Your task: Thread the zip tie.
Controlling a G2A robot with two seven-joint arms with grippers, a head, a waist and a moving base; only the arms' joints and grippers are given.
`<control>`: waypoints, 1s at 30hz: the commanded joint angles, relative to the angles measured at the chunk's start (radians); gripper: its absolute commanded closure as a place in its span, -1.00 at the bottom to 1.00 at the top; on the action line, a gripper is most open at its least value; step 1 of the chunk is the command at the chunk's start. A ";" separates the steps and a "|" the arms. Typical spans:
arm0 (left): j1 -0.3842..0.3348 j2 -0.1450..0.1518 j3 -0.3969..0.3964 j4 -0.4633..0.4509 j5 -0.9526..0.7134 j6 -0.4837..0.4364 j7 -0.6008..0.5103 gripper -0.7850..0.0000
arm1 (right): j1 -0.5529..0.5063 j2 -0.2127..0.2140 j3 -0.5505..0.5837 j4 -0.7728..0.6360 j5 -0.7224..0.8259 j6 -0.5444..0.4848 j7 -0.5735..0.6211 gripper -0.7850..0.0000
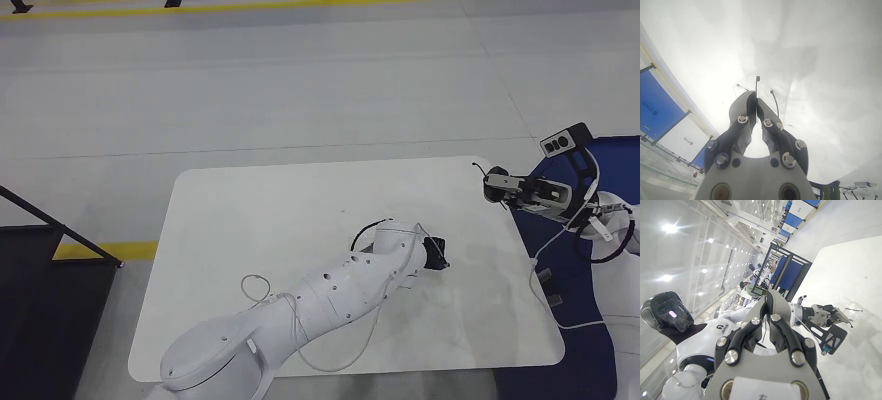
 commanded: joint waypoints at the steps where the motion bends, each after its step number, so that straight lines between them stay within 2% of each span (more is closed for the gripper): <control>1: 0.000 0.000 0.000 0.000 0.000 0.000 -0.001 1.00 | 0.000 0.000 0.000 0.000 0.000 0.000 0.000 1.00; 10: 0.000 0.000 0.000 0.000 0.000 0.000 -0.001 1.00 | 0.000 0.000 0.000 0.000 0.000 0.000 0.000 1.00; 11: 0.002 0.000 -0.002 -0.003 -0.002 0.002 0.009 1.00 | 0.000 0.000 0.000 0.000 0.000 0.000 0.000 1.00; 13: 0.015 0.012 -0.032 -0.034 -0.013 0.000 0.097 1.00 | -0.022 -0.002 -0.011 -0.027 0.023 0.022 -0.016 1.00; 16: 0.045 0.053 -0.099 -0.116 0.014 0.011 0.210 1.00 | -0.056 -0.001 -0.003 -0.060 0.066 0.046 0.011 1.00; 17: 0.077 0.084 -0.143 -0.168 0.051 0.020 0.258 1.00 | -0.070 0.003 0.018 -0.067 0.087 0.055 0.025 1.00; 18: 0.101 0.102 -0.167 -0.201 0.072 0.024 0.286 1.00 | -0.077 0.004 0.031 -0.068 0.101 0.064 0.034 1.00; 21: 0.232 0.187 -0.313 -0.413 0.159 0.004 0.368 1.00 | -0.120 0.011 0.074 -0.063 0.120 0.066 0.066 1.00; 23: 0.367 0.245 -0.438 -0.580 0.223 -0.033 0.396 1.00 | -0.147 0.015 0.112 -0.064 0.150 0.076 0.063 1.00; 25: 0.477 0.283 -0.538 -0.701 0.240 -0.083 0.448 1.00 | -0.168 0.019 0.141 -0.071 0.150 0.076 0.049 1.00; 26: 0.526 0.299 -0.580 -0.745 0.228 -0.135 0.496 1.00 | -0.179 0.020 0.148 -0.082 0.136 0.070 0.041 1.00; 27: 0.541 0.304 -0.594 -0.755 0.224 -0.153 0.508 1.00 | -0.186 0.022 0.152 -0.092 0.112 0.057 0.029 1.00; 30: 0.541 0.304 -0.594 -0.755 0.224 -0.153 0.508 1.00 | -0.186 0.022 0.152 -0.092 0.112 0.057 0.029 1.00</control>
